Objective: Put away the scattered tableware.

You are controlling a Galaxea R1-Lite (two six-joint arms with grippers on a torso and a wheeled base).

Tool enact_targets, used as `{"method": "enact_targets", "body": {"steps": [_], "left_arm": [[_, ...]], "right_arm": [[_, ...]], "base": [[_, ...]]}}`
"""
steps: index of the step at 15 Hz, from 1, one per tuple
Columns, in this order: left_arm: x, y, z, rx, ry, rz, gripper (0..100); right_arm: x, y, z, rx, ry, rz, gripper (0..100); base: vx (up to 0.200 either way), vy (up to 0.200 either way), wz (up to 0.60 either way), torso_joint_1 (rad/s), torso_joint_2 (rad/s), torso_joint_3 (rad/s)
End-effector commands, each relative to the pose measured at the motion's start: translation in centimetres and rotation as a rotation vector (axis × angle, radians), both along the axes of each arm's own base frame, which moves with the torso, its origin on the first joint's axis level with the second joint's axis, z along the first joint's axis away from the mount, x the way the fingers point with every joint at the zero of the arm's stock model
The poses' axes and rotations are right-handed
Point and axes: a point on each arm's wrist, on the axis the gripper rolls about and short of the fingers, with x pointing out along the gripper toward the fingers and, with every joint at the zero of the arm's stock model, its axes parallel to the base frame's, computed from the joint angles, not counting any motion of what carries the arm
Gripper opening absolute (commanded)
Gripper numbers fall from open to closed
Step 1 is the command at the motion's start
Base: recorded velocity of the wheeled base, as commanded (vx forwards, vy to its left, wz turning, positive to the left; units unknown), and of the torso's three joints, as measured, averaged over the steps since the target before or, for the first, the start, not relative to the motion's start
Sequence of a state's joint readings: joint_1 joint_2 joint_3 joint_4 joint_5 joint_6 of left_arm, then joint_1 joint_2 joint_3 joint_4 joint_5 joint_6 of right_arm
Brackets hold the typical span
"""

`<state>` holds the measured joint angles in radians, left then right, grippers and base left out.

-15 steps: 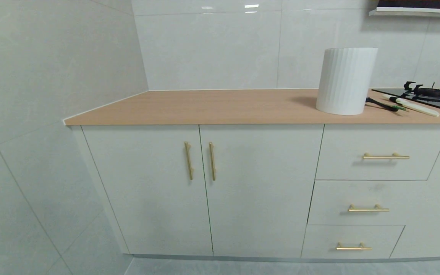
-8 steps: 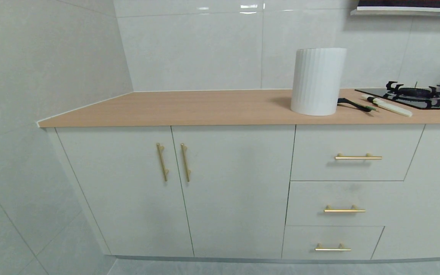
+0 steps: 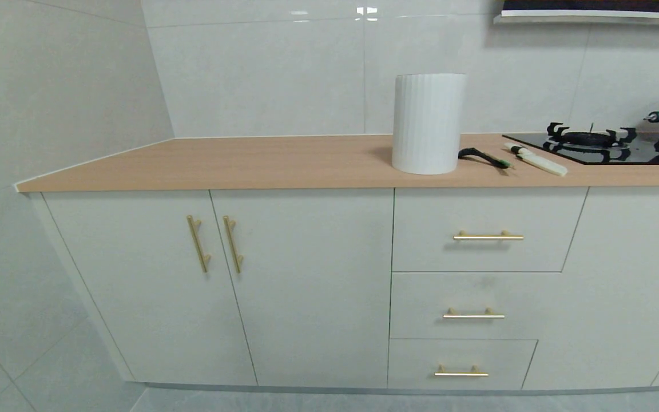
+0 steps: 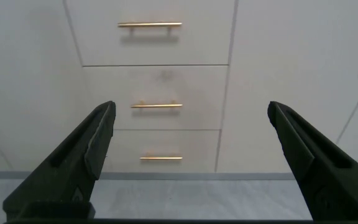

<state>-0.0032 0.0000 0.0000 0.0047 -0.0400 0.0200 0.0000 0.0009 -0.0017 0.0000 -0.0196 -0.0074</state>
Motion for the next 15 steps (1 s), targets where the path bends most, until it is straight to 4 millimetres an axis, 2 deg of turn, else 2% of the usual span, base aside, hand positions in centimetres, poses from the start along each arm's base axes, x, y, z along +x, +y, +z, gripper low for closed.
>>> {"method": "enact_targets", "body": {"steps": [1,5,8,15], "left_arm": [[0.00,0.00,0.00,0.000,0.000,0.000,100],[0.00,0.00,0.00,0.000,0.000,0.000,100],[0.00,0.00,0.00,-0.002,0.000,0.000,100],[0.00,0.00,0.00,-0.006,0.000,0.002,100]], "right_arm": [[0.01,0.00,0.00,0.000,0.001,0.000,100],[0.01,0.00,0.00,0.000,0.001,0.000,100],[0.02,0.00,0.00,0.000,0.002,0.000,100],[0.01,0.00,0.00,-0.005,0.001,0.001,100]], "base": [[0.000,0.000,0.00,0.000,0.00,0.000],[0.000,0.000,0.00,0.000,0.00,0.000],[0.200,0.000,0.00,0.002,0.00,-0.002],[0.000,0.000,0.00,0.000,0.00,0.000]]}}
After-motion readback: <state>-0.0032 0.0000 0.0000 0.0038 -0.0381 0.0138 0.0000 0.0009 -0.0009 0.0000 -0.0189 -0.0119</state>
